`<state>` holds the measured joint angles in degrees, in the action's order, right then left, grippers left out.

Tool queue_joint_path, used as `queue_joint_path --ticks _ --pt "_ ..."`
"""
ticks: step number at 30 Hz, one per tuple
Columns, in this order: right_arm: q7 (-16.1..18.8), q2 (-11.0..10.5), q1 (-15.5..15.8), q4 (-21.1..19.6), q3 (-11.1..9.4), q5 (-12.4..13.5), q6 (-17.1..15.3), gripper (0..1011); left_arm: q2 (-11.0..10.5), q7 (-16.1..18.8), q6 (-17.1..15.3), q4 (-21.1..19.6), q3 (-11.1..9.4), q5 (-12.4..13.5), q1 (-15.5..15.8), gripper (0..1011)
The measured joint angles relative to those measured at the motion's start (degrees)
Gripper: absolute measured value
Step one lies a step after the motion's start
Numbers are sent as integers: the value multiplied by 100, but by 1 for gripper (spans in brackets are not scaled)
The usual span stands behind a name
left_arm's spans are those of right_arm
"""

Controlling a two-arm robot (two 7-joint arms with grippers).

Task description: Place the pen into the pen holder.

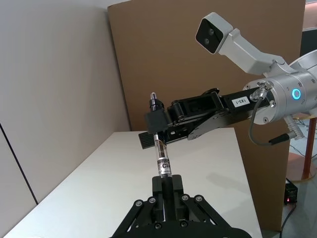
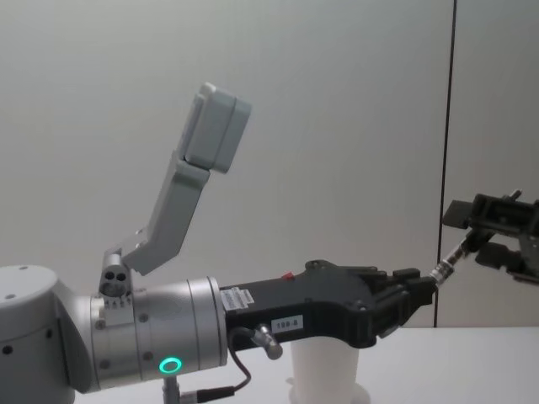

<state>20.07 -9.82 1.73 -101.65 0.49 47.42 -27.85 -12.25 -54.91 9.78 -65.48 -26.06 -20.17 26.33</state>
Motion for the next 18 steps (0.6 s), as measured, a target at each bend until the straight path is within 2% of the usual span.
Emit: queue_joint_path --ticks 3,9,10,11,12,18 --pt "-25 0 -12 16 17 39 25 624 0 0 0 0 0 0 0 124" --pt "-57 -5 -31 46 52 109 96 462 0 0 0 0 0 0 0 124" --pt "-62 -6 -33 49 56 120 109 398 0 0 0 0 0 0 0 124" --pt "-64 -6 -34 52 58 126 116 387 0 0 0 0 0 0 0 124" --pt "-73 -7 -37 57 64 153 147 314 0 0 0 0 0 0 0 124" --pt "-92 -9 -40 70 85 247 241 165 0 0 0 0 -1 0 0 124"
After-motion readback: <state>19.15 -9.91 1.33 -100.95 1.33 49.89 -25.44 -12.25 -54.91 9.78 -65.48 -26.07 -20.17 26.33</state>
